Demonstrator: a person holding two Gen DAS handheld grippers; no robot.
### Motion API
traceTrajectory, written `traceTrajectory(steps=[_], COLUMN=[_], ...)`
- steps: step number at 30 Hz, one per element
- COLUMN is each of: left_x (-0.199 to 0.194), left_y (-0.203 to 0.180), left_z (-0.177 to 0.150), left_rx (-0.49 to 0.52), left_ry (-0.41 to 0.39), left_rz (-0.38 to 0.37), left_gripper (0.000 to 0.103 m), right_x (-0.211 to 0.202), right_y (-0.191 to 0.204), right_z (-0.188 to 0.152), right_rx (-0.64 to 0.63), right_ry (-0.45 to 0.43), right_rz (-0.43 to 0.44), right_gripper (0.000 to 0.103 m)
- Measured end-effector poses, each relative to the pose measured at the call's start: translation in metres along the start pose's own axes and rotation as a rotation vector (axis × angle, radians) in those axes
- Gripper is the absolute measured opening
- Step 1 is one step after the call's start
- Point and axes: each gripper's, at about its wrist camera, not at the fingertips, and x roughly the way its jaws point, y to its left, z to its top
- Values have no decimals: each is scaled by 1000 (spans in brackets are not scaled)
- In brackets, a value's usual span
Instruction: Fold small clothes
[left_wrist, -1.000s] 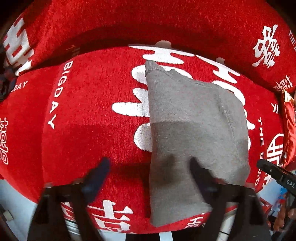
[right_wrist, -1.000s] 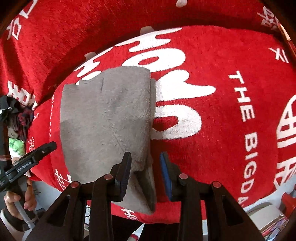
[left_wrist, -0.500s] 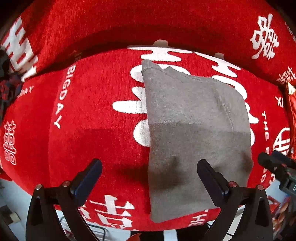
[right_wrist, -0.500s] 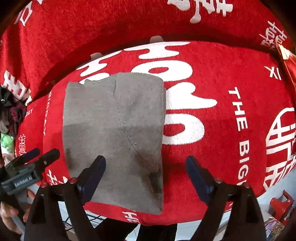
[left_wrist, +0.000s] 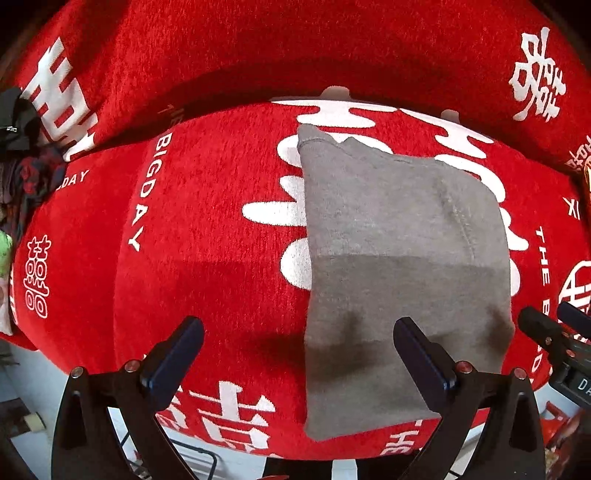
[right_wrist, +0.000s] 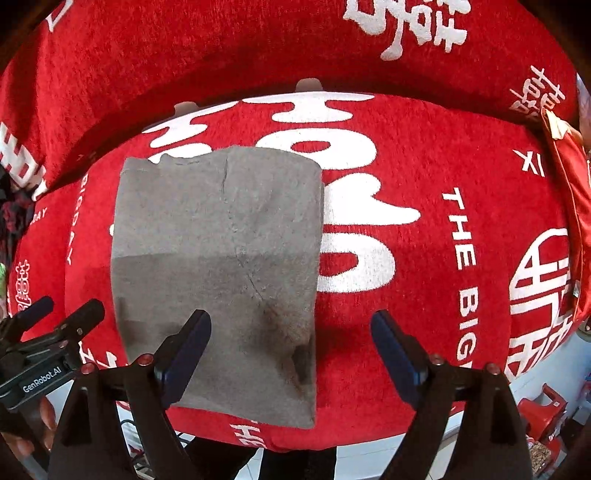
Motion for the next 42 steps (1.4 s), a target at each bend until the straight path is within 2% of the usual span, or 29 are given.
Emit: traceTrajectory(steps=[42], left_x=[-1], left_y=[-7], left_z=[0], left_rx=[26], left_ry=[11], left_rz=[-2], left_gripper=[103], right_x=[2], right_y=[4], right_z=[1], right_rx=[3], right_ry=[-1], right_rz=[-36], right_gripper=[90])
